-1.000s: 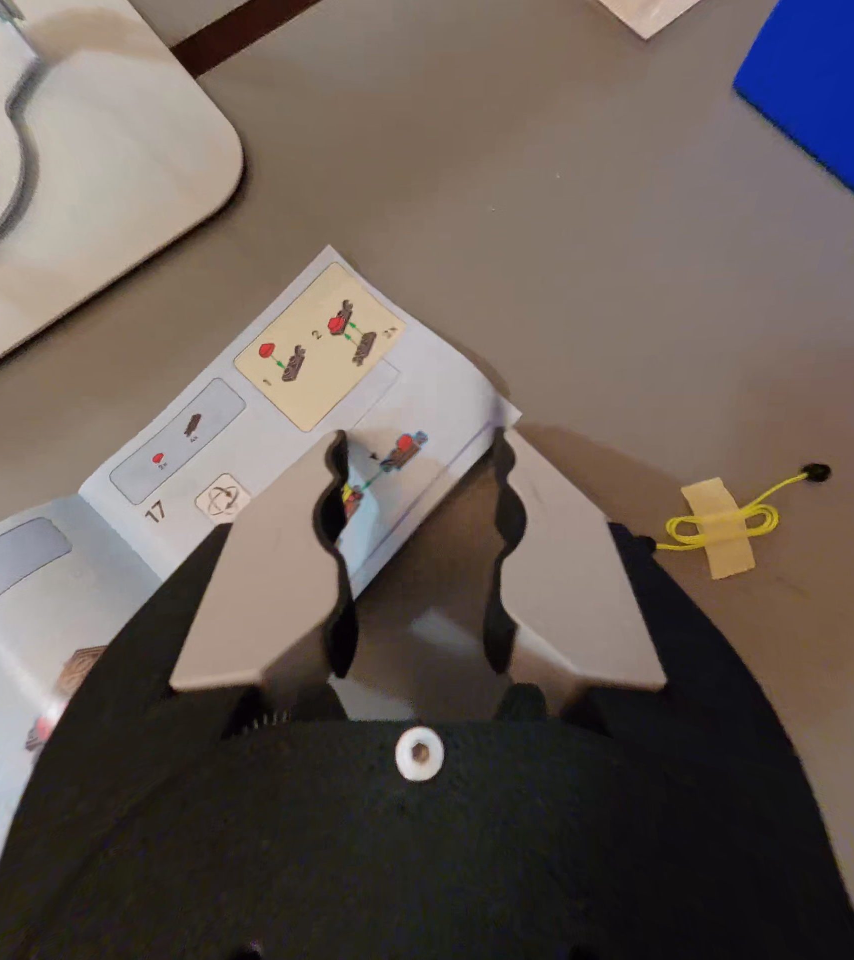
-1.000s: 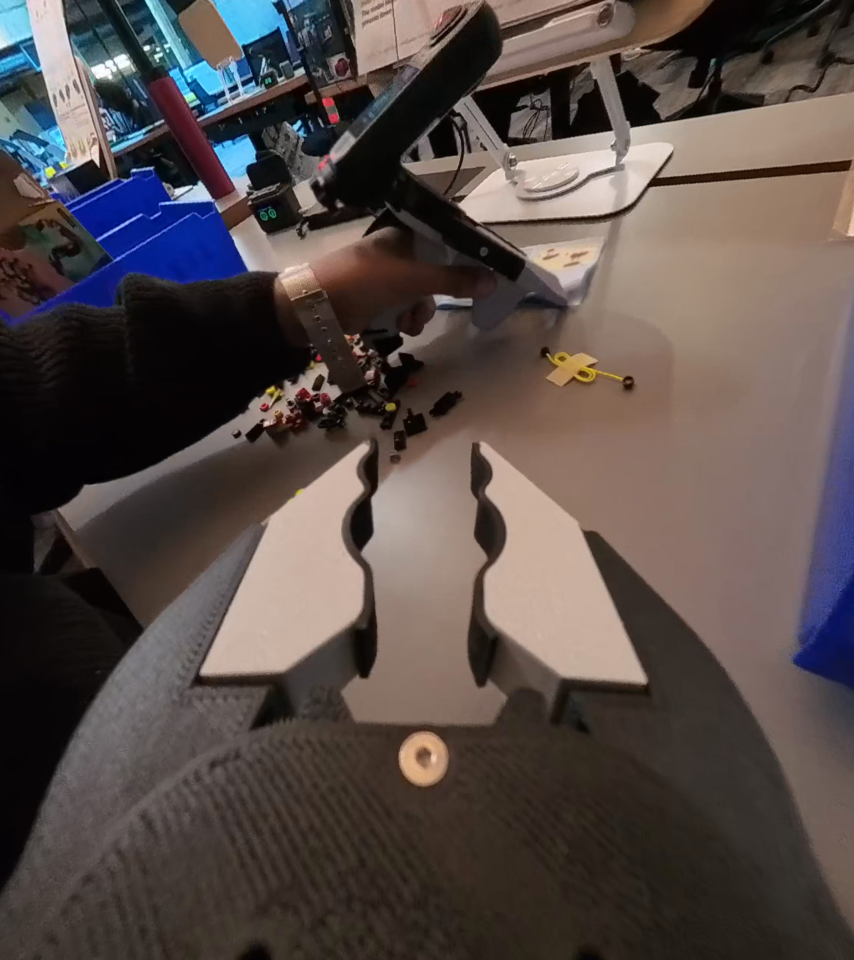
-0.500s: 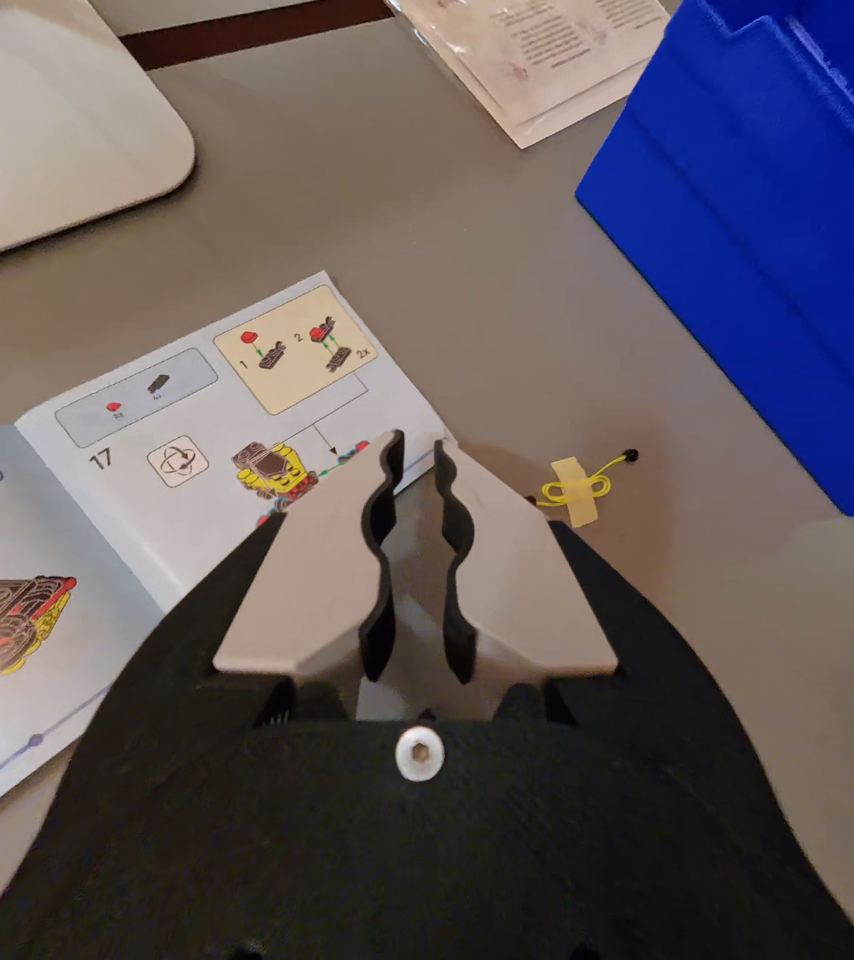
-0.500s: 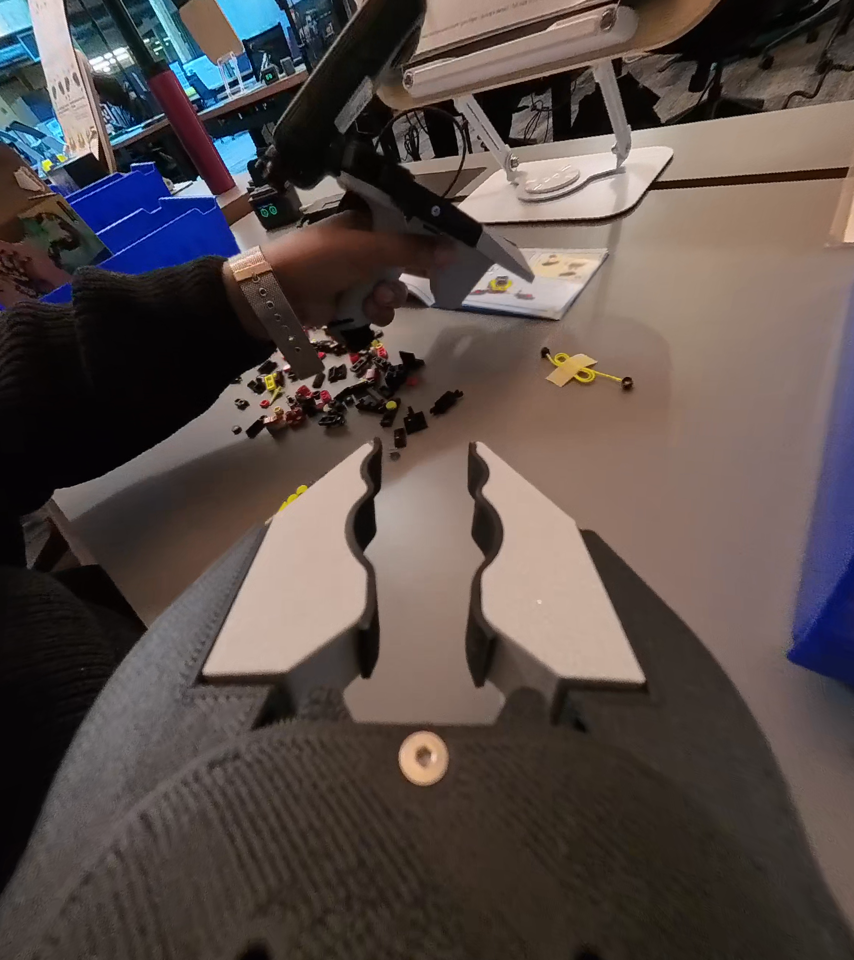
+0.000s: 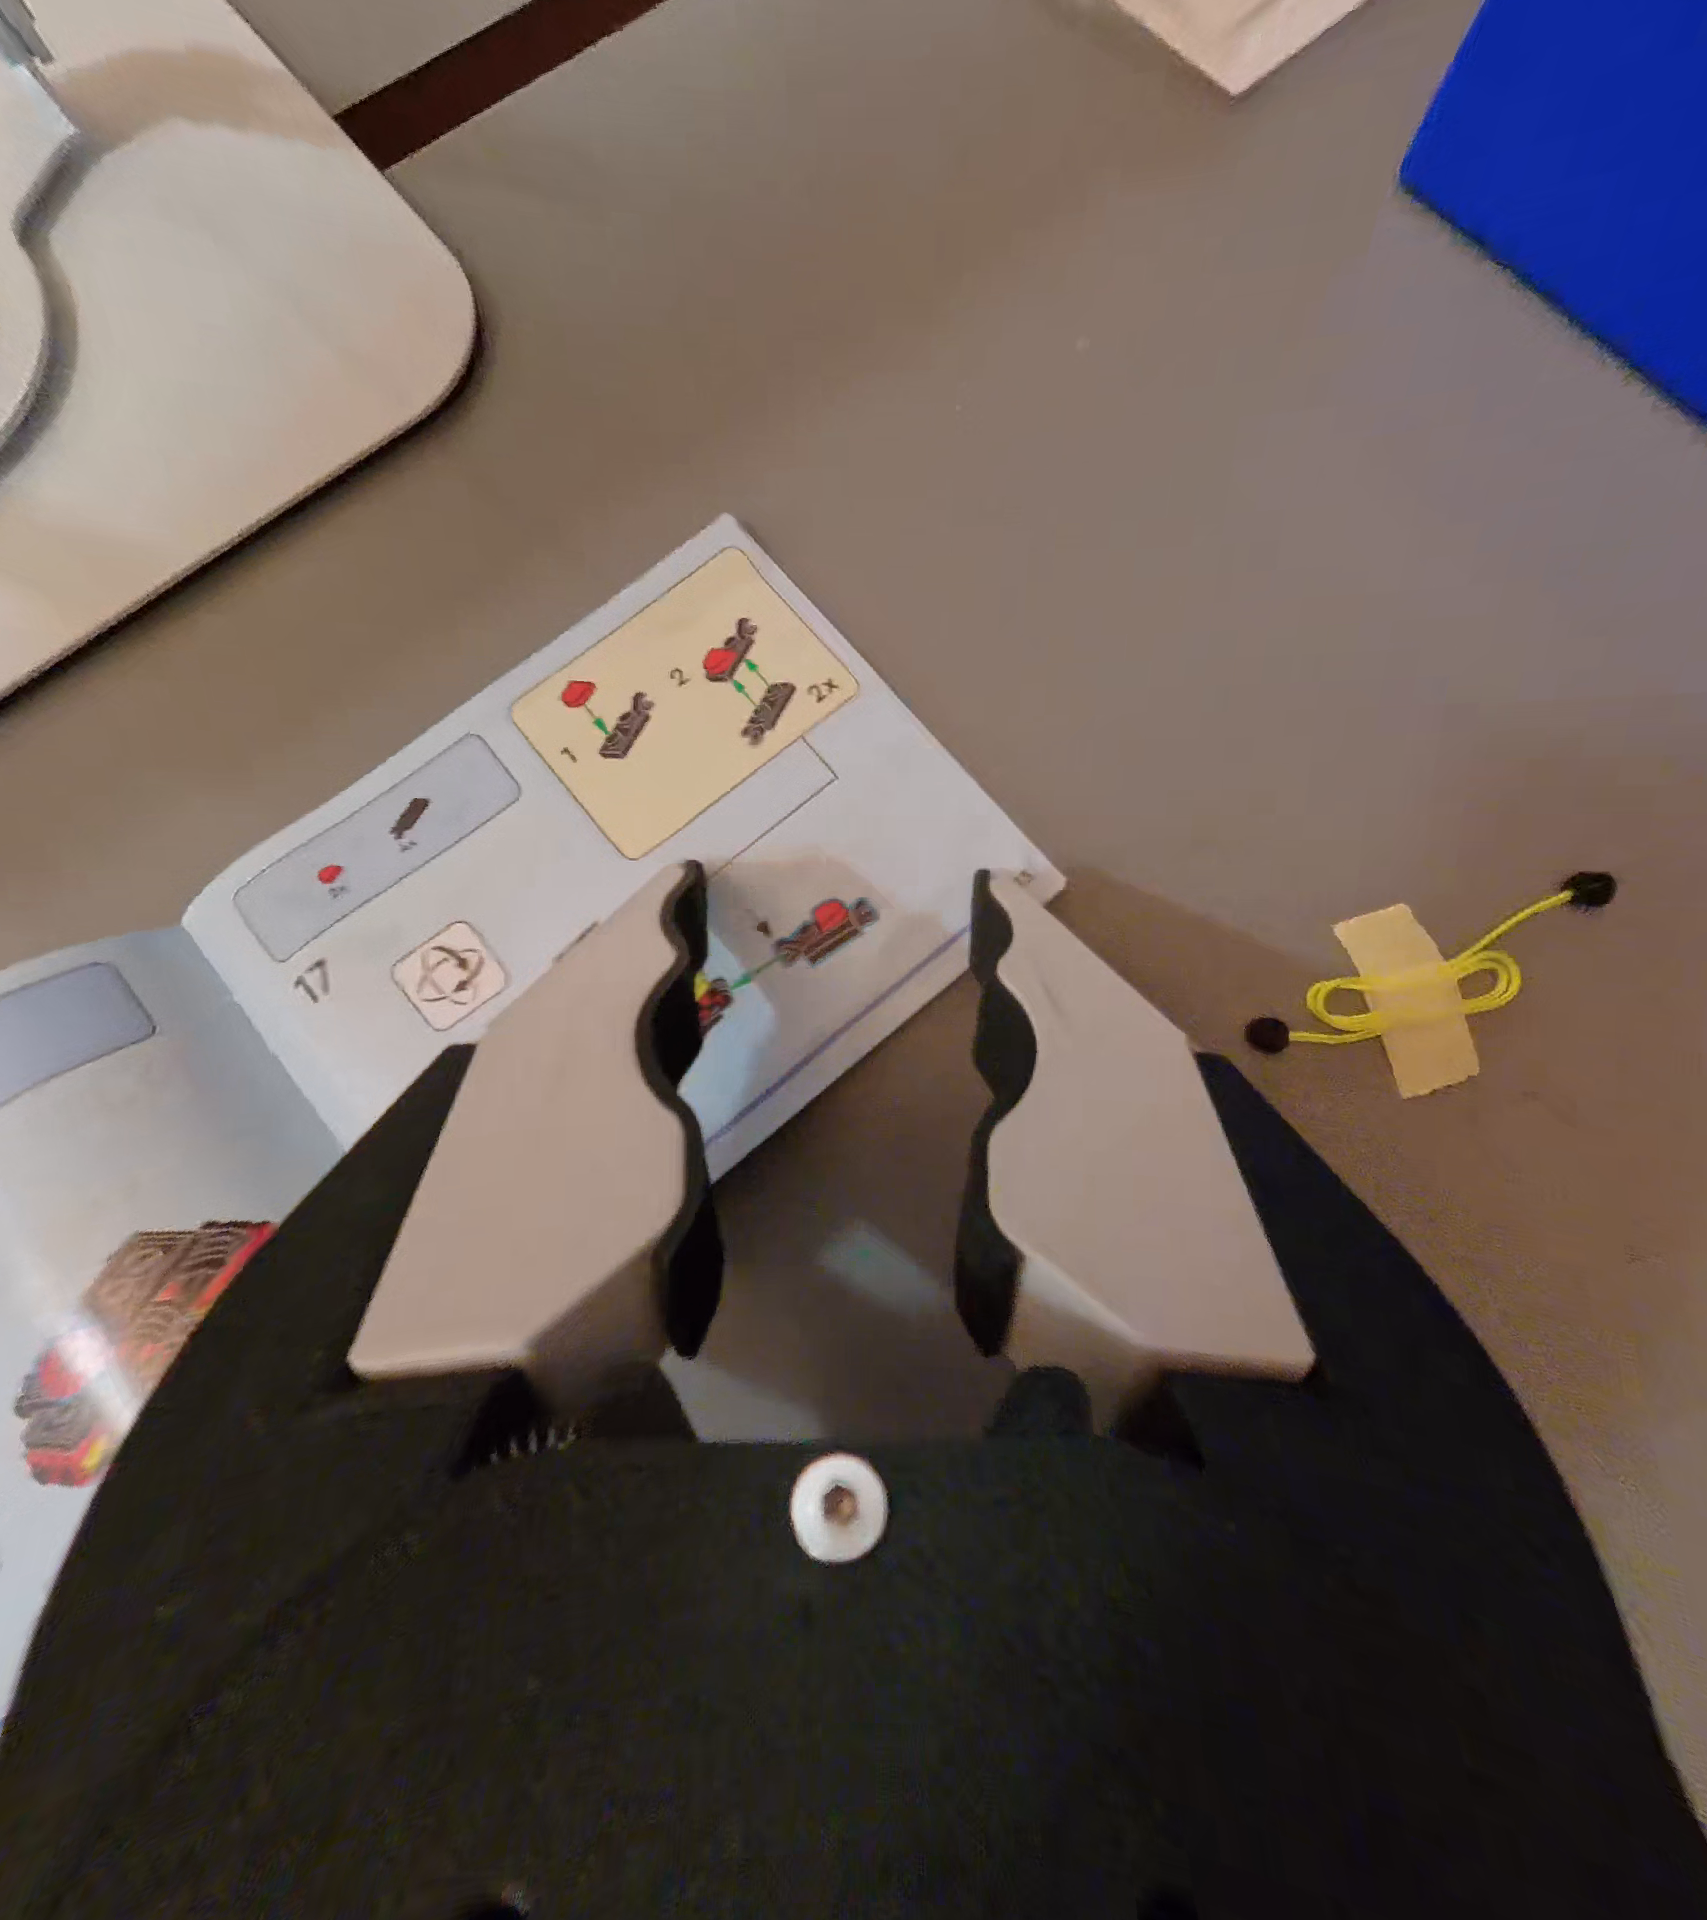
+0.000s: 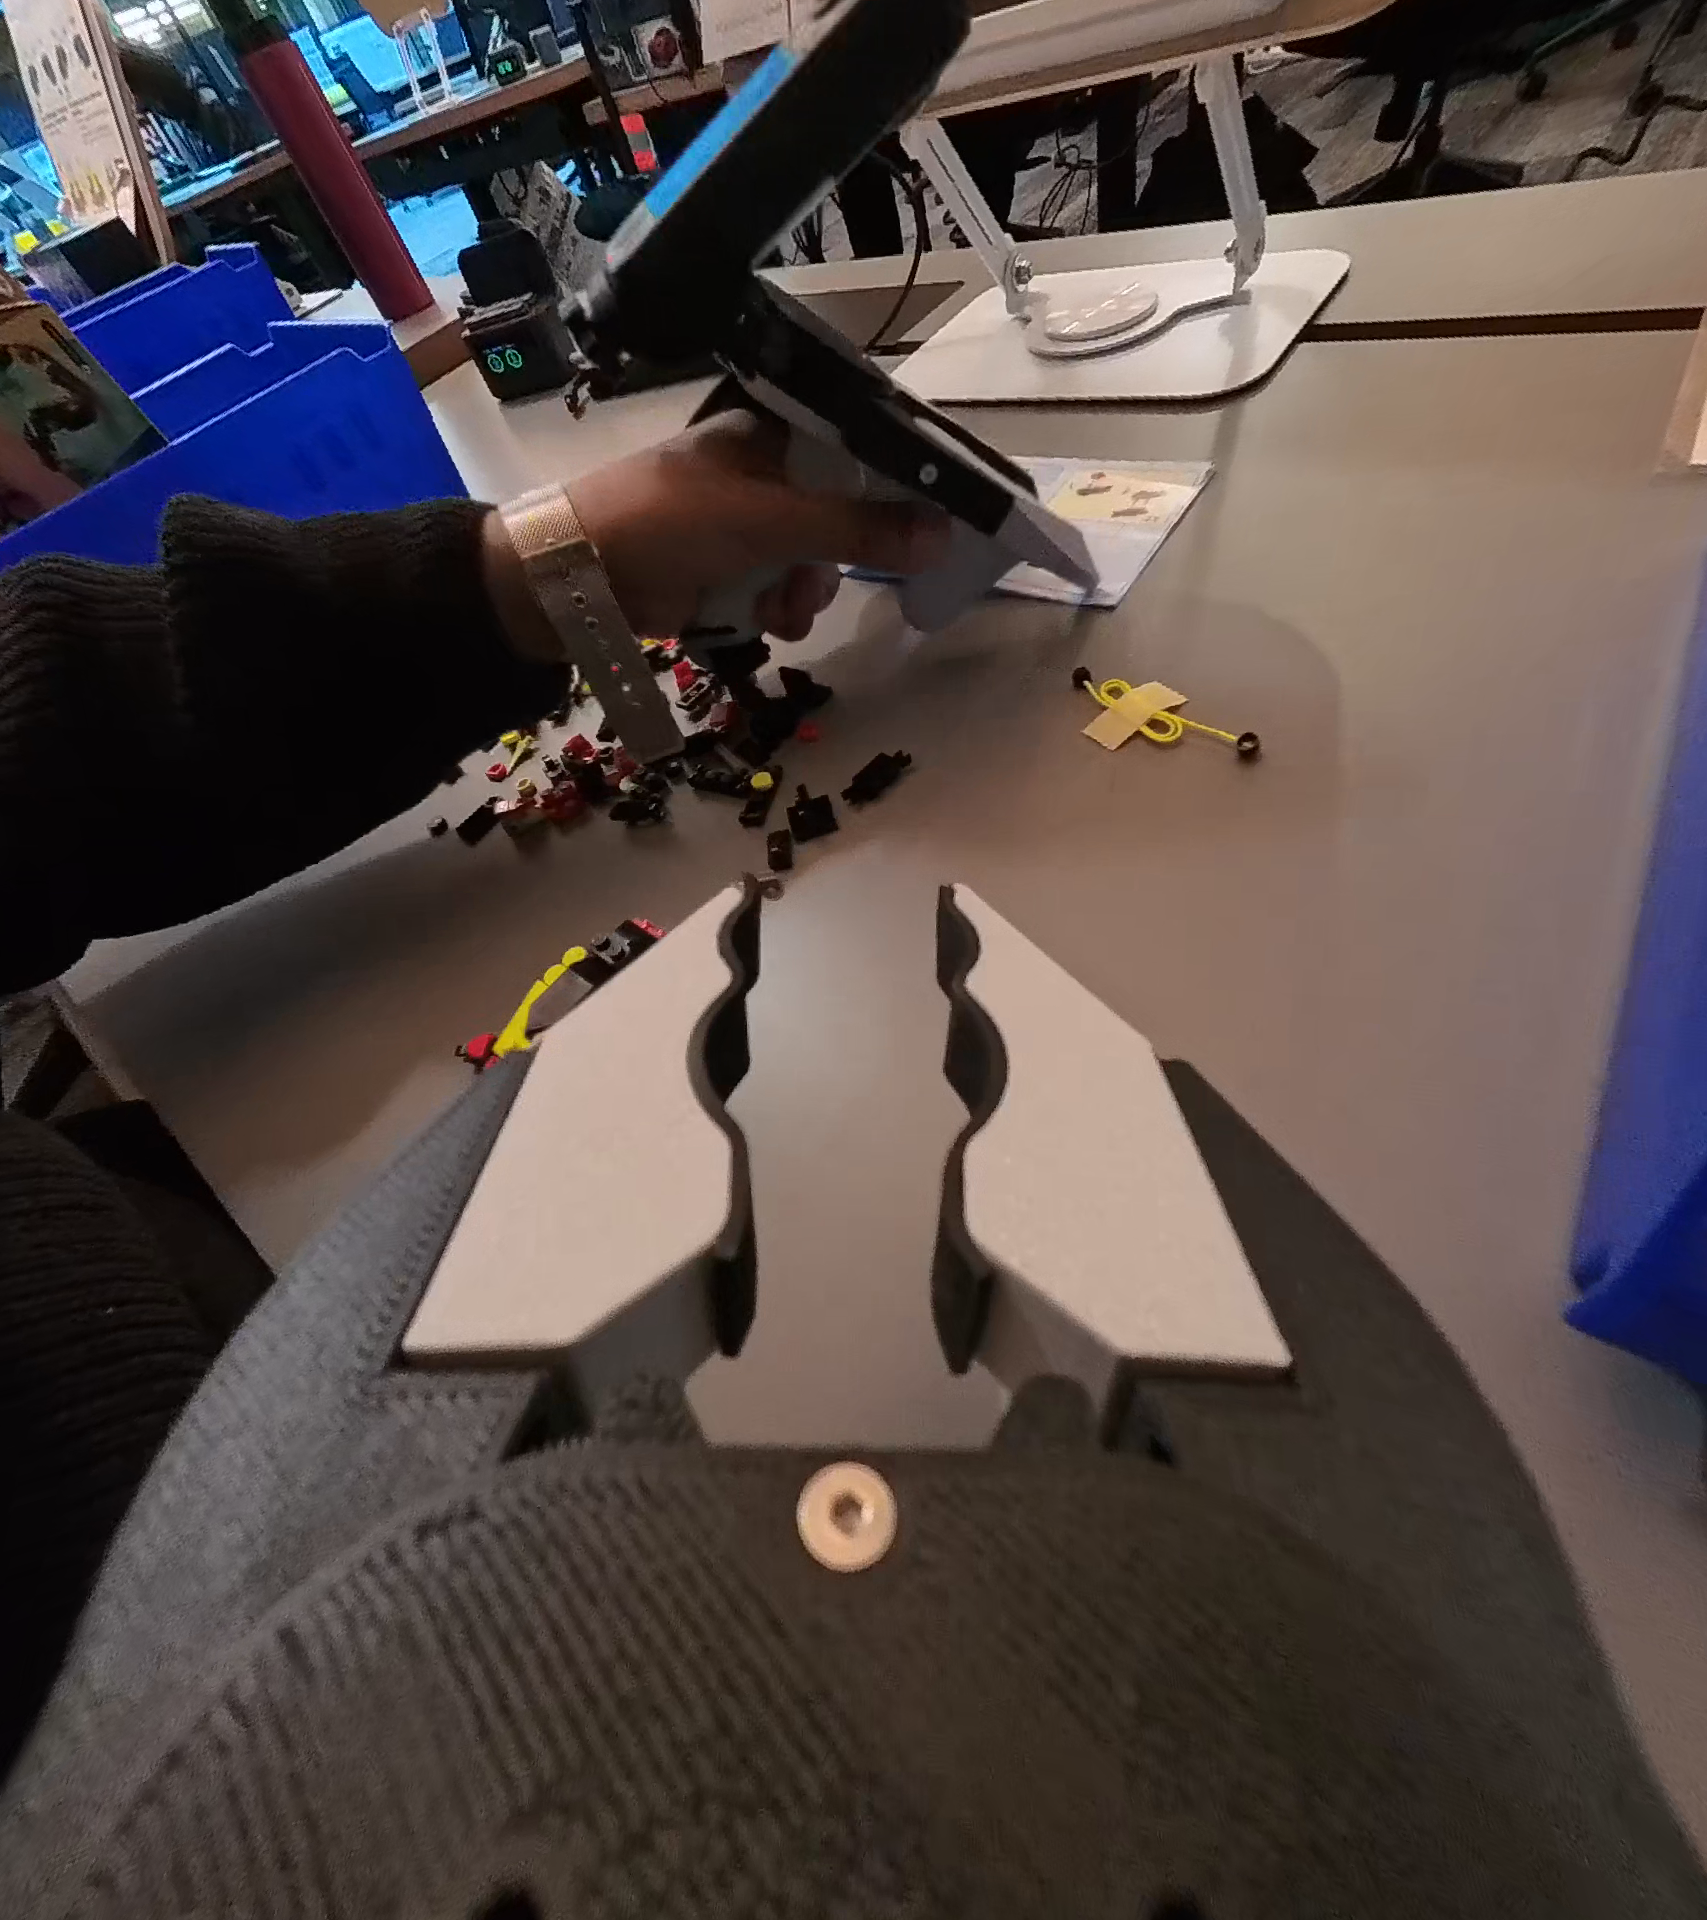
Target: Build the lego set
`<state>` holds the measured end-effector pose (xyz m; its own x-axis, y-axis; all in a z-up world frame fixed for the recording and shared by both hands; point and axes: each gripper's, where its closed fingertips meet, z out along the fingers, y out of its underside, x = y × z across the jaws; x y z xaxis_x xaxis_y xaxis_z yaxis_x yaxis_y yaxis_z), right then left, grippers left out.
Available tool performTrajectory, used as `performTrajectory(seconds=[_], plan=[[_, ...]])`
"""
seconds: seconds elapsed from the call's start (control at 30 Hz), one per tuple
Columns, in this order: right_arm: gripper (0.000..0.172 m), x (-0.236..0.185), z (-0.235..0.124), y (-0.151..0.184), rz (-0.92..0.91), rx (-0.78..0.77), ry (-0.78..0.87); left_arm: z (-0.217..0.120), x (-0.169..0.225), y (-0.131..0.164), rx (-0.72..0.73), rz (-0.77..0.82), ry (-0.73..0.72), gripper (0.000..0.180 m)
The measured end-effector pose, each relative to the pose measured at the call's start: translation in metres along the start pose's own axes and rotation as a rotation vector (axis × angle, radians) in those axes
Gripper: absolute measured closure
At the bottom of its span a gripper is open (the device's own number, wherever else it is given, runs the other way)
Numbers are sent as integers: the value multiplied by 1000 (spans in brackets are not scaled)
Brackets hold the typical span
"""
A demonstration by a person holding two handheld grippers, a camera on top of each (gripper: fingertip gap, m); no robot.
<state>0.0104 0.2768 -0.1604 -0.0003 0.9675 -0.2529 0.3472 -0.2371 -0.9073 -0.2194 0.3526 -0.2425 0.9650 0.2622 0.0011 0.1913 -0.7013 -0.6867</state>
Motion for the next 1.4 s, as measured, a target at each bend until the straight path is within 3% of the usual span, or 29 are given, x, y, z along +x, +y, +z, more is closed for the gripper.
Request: performTrajectory(seconds=[0.17, 0.33, 0.37, 0.43, 0.5, 0.57, 0.63, 0.67, 0.7, 0.9, 1.07, 1.2, 1.3, 1.4], plan=[[139, 0, 1, 0, 19, 3, -15, 1, 9, 0, -5, -64, 82, 180], [139, 0, -1, -1, 23, 9, -16, 0, 9, -2, 3, -109, 102, 180], [139, 0, -2, -1, 25, 12, -17, -3, 10, -5, 18, -115, 109, 172], [139, 0, -2, -2, 32, 17, -19, -5, 12, -11, 35, -105, 112, 135], [139, 0, -1, -1, 36, 16, -24, 0, 6, -7, -9, -54, 49, 120], [139, 0, -1, -1, 33, 13, -24, 5, 1, -2, -43, 8, -5, 118], [139, 0, -1, -1, 30, 13, -21, 6, 3, -4, -39, -15, 3, 139], [139, 0, -1, -1, 29, 12, -20, 7, 5, -6, -33, -22, 12, 163], [139, 0, -2, -1, 31, 12, -20, 7, 6, -7, -26, -32, 19, 172], [139, 1, -2, -1, 38, 16, -22, 2, 3, -10, 6, -71, 30, 180], [139, 0, -1, 0, 32, 7, -26, -24, 5, -34, 146, -162, 124, 180], [140, -1, -1, 0, 21, 8, -23, -75, 13, -68, 387, -336, 426, 180], [140, -1, 2, 3, 11, -10, -16, -97, 2, -69, 411, -479, 583, 180], [140, -3, 8, 5, 2, -26, -21, -104, -12, -63, 430, -517, 603, 180]])
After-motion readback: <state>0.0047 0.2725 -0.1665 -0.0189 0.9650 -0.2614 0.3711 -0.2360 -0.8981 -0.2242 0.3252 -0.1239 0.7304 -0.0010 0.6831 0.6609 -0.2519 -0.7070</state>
